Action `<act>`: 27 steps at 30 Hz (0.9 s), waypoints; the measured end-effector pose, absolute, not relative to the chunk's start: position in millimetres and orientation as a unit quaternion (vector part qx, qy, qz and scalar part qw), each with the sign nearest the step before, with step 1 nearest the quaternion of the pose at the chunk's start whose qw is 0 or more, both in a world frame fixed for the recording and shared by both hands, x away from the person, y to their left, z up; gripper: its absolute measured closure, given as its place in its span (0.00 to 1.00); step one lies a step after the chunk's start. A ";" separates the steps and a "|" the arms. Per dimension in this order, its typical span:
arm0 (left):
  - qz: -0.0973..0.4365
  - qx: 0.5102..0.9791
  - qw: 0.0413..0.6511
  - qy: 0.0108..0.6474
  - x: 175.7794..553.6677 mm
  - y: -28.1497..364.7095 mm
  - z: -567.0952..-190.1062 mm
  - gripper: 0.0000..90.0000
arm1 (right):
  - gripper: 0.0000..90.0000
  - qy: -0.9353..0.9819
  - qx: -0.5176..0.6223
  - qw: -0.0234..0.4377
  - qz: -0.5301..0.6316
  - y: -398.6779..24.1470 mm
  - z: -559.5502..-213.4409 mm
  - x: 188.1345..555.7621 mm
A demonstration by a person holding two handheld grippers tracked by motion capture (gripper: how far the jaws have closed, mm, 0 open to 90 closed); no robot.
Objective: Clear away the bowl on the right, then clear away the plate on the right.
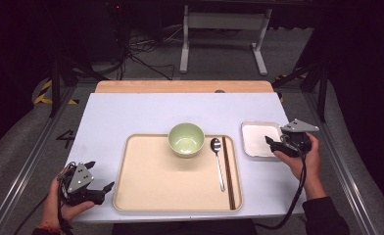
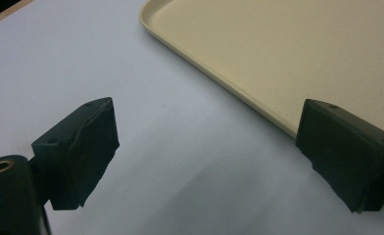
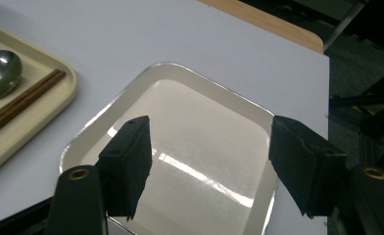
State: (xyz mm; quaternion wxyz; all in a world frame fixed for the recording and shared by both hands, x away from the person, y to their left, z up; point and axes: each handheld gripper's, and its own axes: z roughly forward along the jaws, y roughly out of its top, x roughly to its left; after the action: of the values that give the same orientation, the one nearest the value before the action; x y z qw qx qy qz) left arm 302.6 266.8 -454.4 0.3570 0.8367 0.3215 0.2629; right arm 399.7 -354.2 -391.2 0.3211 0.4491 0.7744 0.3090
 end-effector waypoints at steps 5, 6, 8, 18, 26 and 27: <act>0.264 0.837 0.355 0.322 302.8 265.8 -455.0 0.11 | 0.37 0.766 0.478 0.294 0.315 -374.2 -400.9 405.0; 0.264 0.838 0.354 0.319 302.9 265.4 -455.1 0.11 | 0.37 0.762 0.485 0.286 0.319 -378.6 -402.5 406.1; 0.263 0.840 0.353 0.316 303.0 264.7 -455.2 0.11 | 0.37 0.751 0.502 0.268 0.334 -387.4 -405.1 408.2; 0.265 0.840 0.351 0.317 304.1 264.8 -455.0 0.11 | 0.39 0.729 0.554 0.217 0.338 -412.2 -427.7 424.2; 0.265 0.847 0.345 0.306 306.5 259.8 -454.4 0.11 | 0.43 0.724 0.569 0.191 0.341 -420.6 -438.5 427.5; 0.264 0.845 0.348 0.309 305.9 258.7 -454.5 0.11 | 0.43 0.722 0.571 0.184 0.345 -422.5 -440.4 427.3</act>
State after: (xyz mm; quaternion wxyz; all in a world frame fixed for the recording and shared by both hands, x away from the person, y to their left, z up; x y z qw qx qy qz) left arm 305.9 258.7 -454.5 0.3481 0.8446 0.3093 0.2642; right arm 427.3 -422.5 -440.4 0.1837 0.5710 0.7222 0.3446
